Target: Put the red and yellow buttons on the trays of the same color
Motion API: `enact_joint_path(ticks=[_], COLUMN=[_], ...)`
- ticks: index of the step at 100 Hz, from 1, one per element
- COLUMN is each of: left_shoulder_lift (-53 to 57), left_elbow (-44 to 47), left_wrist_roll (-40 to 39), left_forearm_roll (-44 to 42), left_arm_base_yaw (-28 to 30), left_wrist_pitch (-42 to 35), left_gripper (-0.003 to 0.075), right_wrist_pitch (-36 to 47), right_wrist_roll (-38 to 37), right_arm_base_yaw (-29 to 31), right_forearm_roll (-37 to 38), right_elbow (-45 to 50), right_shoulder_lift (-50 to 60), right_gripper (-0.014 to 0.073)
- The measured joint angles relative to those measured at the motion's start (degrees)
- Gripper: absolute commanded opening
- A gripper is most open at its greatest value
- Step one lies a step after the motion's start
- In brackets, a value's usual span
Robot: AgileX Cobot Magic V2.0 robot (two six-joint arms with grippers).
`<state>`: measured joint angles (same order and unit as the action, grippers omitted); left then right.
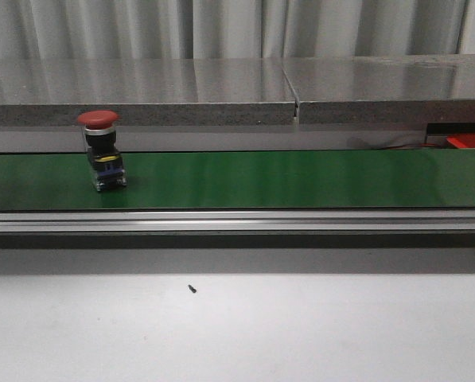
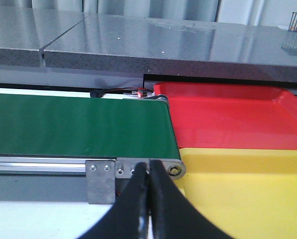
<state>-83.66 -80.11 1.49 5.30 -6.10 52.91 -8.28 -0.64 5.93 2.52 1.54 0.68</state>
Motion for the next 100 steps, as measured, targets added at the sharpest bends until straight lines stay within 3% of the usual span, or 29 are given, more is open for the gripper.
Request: enact_joint_path(ticks=[65, 100], left_shoulder_lift=[35.46, 54.77], left_elbow=[30.56, 41.38], left_wrist_roll=[0.27, 0.27], left_forearm_roll=[2.09, 2.17], left_arm_base_yaw=[-0.62, -0.62], left_wrist_pitch=[-4.58, -4.72], left_gripper=[-0.0019, -0.0019], right_wrist_pitch=[0.00, 1.64], right_wrist_roll=[0.00, 0.00], right_arm_base_yaw=[0.00, 0.00], right_forearm_roll=[0.00, 0.00], right_elbow=[0.00, 0.00], right_shoulder_lift=[0.00, 0.00], right_gripper=[-0.0069, -0.0069])
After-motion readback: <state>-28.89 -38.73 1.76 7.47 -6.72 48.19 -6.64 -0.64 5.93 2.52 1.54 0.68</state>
